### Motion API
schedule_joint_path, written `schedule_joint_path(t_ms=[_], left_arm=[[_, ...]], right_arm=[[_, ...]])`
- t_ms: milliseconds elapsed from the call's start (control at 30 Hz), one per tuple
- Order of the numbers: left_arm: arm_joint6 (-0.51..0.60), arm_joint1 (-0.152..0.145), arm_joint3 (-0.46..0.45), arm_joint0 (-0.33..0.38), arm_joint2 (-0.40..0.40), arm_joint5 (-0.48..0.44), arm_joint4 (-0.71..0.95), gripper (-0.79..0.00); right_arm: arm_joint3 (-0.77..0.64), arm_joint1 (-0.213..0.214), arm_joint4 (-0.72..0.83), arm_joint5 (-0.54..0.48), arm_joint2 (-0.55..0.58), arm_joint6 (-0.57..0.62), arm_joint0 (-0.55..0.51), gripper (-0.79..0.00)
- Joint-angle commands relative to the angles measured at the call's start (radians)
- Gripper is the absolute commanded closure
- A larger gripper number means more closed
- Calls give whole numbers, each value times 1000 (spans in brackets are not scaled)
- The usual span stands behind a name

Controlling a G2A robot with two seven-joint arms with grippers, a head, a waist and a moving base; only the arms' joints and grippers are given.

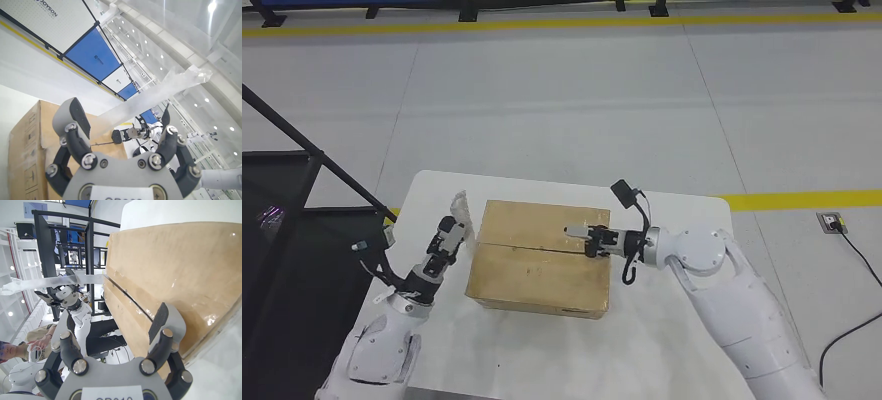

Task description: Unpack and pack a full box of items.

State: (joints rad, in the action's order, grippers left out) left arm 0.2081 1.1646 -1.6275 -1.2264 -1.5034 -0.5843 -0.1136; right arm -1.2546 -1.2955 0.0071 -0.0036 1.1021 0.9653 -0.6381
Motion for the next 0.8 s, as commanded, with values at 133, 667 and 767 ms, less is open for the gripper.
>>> schedule_joint_path(t_ms=[133,667,767], left_arm=[[52,2,16,34,43,27,-28,-785],[83,12,81,92,116,52,-55,-785],[91,13,94,102,121,56,-45,-785]], right_arm=[[-115,19,-45,-38,50,-36,-57,-785],[-409,63,-112,-28,212,-173,-265,-785],[-458,68,-136,-40,209,-156,-285,-785]])
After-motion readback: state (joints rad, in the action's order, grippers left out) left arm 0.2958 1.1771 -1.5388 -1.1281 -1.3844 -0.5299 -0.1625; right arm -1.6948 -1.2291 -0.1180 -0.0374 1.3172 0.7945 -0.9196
